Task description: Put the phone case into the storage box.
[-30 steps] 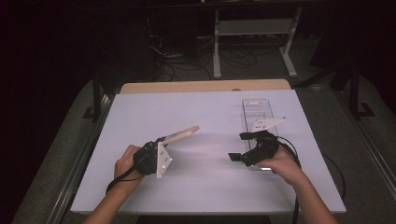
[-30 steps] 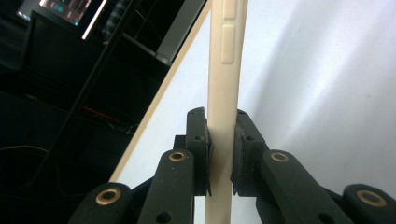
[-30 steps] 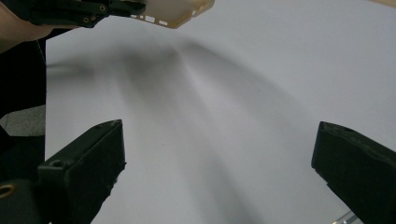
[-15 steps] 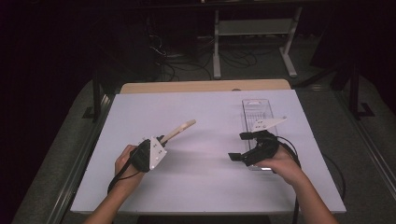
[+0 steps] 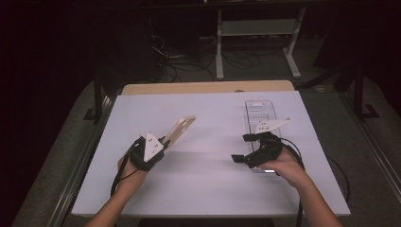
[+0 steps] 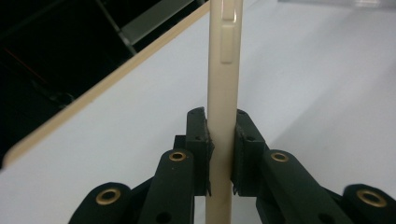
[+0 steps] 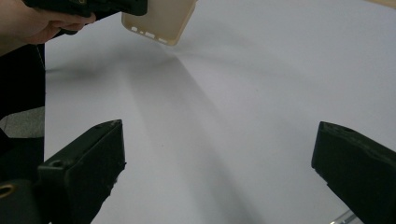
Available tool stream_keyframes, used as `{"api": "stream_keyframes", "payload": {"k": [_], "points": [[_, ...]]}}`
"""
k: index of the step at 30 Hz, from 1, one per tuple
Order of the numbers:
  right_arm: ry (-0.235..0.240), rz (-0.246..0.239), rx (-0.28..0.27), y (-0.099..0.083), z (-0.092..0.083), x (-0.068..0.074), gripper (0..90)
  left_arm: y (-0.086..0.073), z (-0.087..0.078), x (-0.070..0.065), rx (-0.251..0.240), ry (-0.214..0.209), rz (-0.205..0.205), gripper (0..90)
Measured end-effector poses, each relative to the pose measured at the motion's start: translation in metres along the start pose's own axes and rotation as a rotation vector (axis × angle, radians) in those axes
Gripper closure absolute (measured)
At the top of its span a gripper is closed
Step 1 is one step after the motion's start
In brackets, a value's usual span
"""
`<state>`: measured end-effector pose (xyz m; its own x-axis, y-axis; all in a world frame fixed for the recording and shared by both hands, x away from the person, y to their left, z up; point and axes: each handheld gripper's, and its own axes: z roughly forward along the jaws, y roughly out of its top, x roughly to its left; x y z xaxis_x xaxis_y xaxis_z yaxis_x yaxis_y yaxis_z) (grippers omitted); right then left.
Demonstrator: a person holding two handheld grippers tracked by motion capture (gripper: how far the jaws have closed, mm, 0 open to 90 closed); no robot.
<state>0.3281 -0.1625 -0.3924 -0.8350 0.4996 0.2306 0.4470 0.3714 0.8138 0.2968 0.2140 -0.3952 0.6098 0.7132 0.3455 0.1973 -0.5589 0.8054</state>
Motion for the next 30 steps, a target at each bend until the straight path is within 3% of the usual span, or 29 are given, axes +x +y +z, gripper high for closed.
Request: {"api": "stream_keyframes", "payload": {"k": [3,4,8,10,12,26,30], "points": [[-0.003,0.006,0.0,0.0,0.0,0.001,2.3,0.001,-0.001,0.002,-0.007,-0.026,-0.075,79.5],[-0.005,0.008,-0.001,0.0,0.0,0.001,2.3,0.001,0.0,0.001,-0.03,-0.036,-0.12,79.4],[-0.01,0.002,0.001,0.001,0.0,0.0,2.3,0.0,0.001,0.004,-0.031,-0.067,-0.2,79.4],[-0.01,0.006,-0.004,0.001,0.0,0.0,2.3,0.0,0.001,0.005,-0.028,-0.092,-0.259,79.4],[-0.006,0.015,-0.003,0.001,0.0,-0.001,2.2,-0.001,0.001,0.006,-0.028,-0.102,-0.28,79.4],[-0.06,0.021,0.005,0.009,-0.001,-0.002,1.5,-0.004,0.002,0.006,-0.027,-0.092,-0.27,79.3],[-0.053,0.061,-0.01,0.014,-0.001,-0.005,1.5,-0.004,0.002,0.006,-0.022,-0.093,-0.262,79.3]]}}
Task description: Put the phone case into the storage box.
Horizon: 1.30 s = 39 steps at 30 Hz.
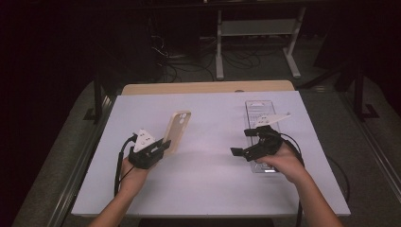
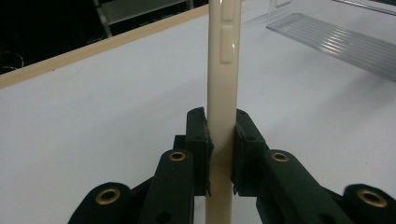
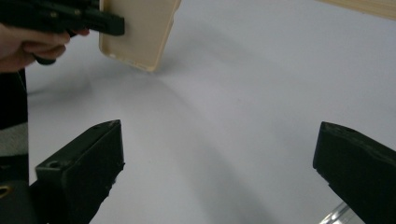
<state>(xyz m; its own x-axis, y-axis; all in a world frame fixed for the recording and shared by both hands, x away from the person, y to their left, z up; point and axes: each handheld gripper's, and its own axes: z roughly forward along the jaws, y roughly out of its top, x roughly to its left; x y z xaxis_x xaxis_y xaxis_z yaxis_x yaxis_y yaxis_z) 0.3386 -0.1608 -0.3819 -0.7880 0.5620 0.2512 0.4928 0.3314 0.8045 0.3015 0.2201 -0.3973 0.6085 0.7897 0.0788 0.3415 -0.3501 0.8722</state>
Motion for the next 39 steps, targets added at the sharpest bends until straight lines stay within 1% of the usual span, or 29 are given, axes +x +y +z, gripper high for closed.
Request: {"api": "stream_keyframes", "payload": {"k": [4,8,12,14,18,19,22,24,28,31,35,39], "points": [[-0.006,0.001,0.005,0.009,0.001,0.0,1.5,0.0,0.0,0.0,-0.003,0.002,-0.002,79.3],[-0.018,-0.016,0.015,0.016,0.003,0.0,1.5,0.0,0.0,0.0,-0.001,-0.004,-0.001,79.3],[-0.024,-0.007,0.028,0.021,0.006,0.001,1.0,0.0,0.0,0.0,-0.001,-0.008,-0.001,79.3],[-0.029,-0.005,0.046,0.022,0.008,0.0,1.0,-0.001,0.0,0.0,-0.001,-0.011,-0.002,79.3],[-0.031,-0.007,0.046,0.026,0.012,0.001,1.1,-0.001,0.0,0.0,-0.001,-0.015,-0.002,79.3],[-0.033,-0.014,0.045,0.027,0.014,0.002,1.1,-0.001,0.0,0.0,-0.003,-0.015,-0.004,79.3],[-0.024,-0.012,0.052,0.031,0.018,0.003,1.0,-0.001,0.0,0.001,-0.003,-0.011,-0.002,79.3],[-0.031,-0.017,0.04,0.033,0.021,0.003,1.1,-0.001,0.0,0.001,-0.005,-0.01,-0.001,79.3],[-0.033,-0.018,0.049,0.036,0.027,0.005,1.0,-0.001,0.0,0.001,-0.003,-0.01,-0.006,79.3],[-0.027,-0.023,0.056,0.04,0.032,0.006,1.0,-0.001,-0.001,0.001,-0.006,-0.009,-0.012,79.3],[-0.023,-0.022,0.066,0.044,0.039,0.007,1.0,-0.001,-0.001,0.002,-0.005,-0.006,-0.01,79.3],[-0.013,-0.026,0.058,0.047,0.046,0.007,1.1,-0.001,0.0,0.001,-0.005,-0.007,-0.015,79.3]]}}
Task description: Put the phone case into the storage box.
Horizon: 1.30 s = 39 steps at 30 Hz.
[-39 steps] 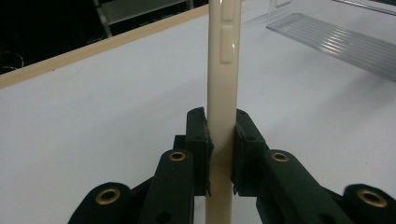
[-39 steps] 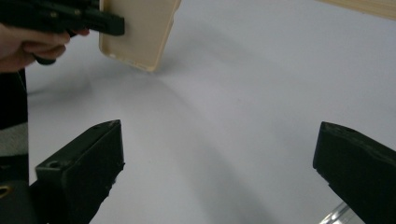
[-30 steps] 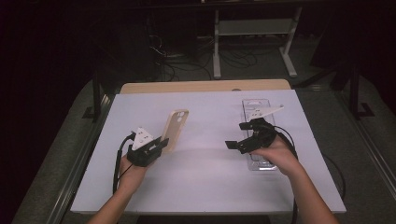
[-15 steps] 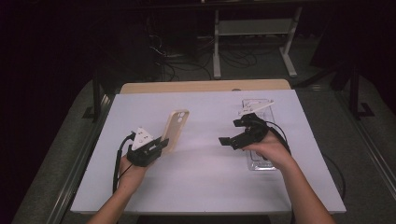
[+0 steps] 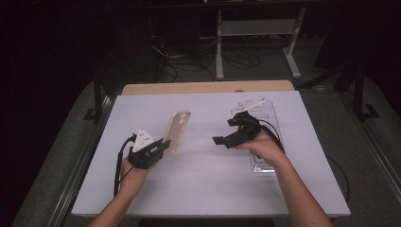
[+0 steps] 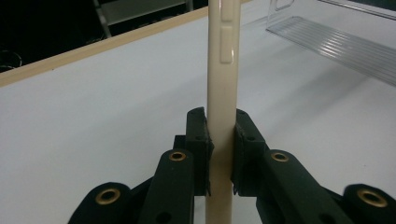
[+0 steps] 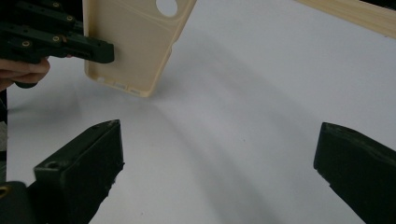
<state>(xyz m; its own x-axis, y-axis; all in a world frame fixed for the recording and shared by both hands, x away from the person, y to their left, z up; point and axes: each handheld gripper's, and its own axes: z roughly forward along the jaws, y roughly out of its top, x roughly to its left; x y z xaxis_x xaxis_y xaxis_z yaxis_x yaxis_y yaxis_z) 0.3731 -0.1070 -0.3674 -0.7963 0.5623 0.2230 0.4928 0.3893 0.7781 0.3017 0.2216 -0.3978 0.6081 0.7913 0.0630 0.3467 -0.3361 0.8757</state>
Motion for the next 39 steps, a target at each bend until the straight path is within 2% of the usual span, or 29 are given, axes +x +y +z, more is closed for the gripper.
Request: {"api": "stream_keyframes", "payload": {"k": [8,13,16,21,24,29,38,39], "points": [[0.019,0.003,-0.015,0.009,0.013,0.0,1.0,0.0,0.0,0.0,-0.001,0.003,-0.005,79.3],[0.027,0.005,-0.027,0.015,0.019,0.001,1.0,0.0,0.001,-0.001,-0.011,0.002,-0.024,79.3],[0.029,0.003,-0.043,0.015,0.022,0.001,1.0,0.001,0.002,-0.001,-0.01,0.004,-0.022,79.3],[0.034,0.017,-0.037,0.013,0.028,0.005,0.3,0.001,0.002,-0.002,-0.013,0.008,-0.021,79.3],[0.03,0.006,-0.041,0.013,0.031,0.005,0.0,0.002,0.004,-0.004,-0.013,0.015,-0.024,79.3],[0.04,0.035,-0.055,0.012,0.035,0.006,0.0,0.006,0.009,-0.009,-0.016,0.022,-0.03,79.3],[0.064,0.058,-0.064,0.011,0.041,0.007,0.0,0.013,0.014,-0.014,-0.022,0.047,-0.036,79.3],[0.071,0.065,-0.069,0.011,0.042,0.007,0.0,0.013,0.015,-0.015,-0.03,0.049,-0.05,79.3]]}}
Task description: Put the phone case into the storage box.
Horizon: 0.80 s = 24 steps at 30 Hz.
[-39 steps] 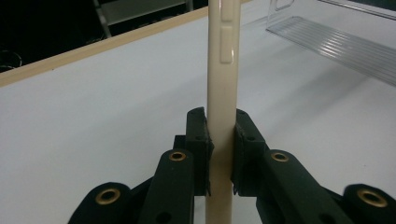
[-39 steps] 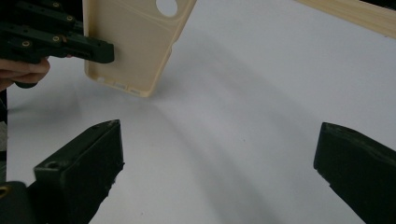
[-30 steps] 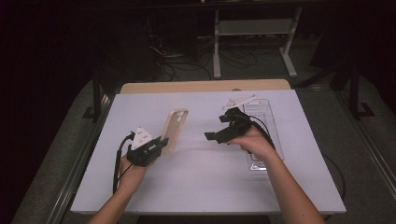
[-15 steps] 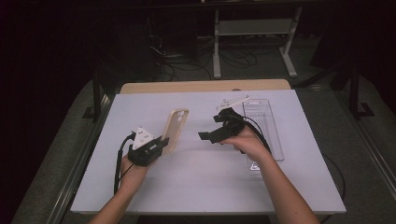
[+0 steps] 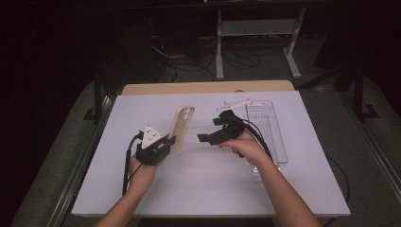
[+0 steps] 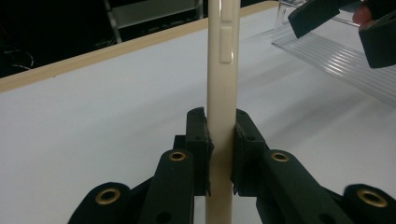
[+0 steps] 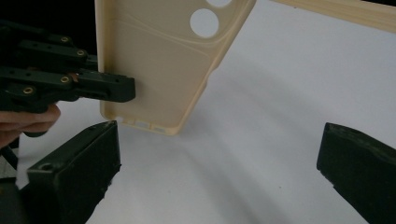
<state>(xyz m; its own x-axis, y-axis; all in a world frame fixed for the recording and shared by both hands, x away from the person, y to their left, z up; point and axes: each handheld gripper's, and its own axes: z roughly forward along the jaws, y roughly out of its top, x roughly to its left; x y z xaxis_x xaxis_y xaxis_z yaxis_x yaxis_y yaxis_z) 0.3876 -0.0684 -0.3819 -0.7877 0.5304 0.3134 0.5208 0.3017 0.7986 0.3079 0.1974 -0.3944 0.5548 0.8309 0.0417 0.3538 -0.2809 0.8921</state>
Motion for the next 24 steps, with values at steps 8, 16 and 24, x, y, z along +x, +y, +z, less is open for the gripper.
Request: {"api": "stream_keyframes", "payload": {"k": [8,16,24], "points": [[0.031,0.021,-0.025,0.0,0.004,0.0,0.0,0.003,0.004,-0.006,-0.015,0.003,-0.012,79.2],[0.063,0.045,-0.054,0.003,0.006,0.002,0.0,0.006,0.009,-0.018,-0.018,-0.008,-0.013,79.3],[0.093,0.085,-0.073,0.003,0.009,0.003,0.0,0.007,0.012,-0.025,-0.015,-0.015,0.011,79.3]]}}
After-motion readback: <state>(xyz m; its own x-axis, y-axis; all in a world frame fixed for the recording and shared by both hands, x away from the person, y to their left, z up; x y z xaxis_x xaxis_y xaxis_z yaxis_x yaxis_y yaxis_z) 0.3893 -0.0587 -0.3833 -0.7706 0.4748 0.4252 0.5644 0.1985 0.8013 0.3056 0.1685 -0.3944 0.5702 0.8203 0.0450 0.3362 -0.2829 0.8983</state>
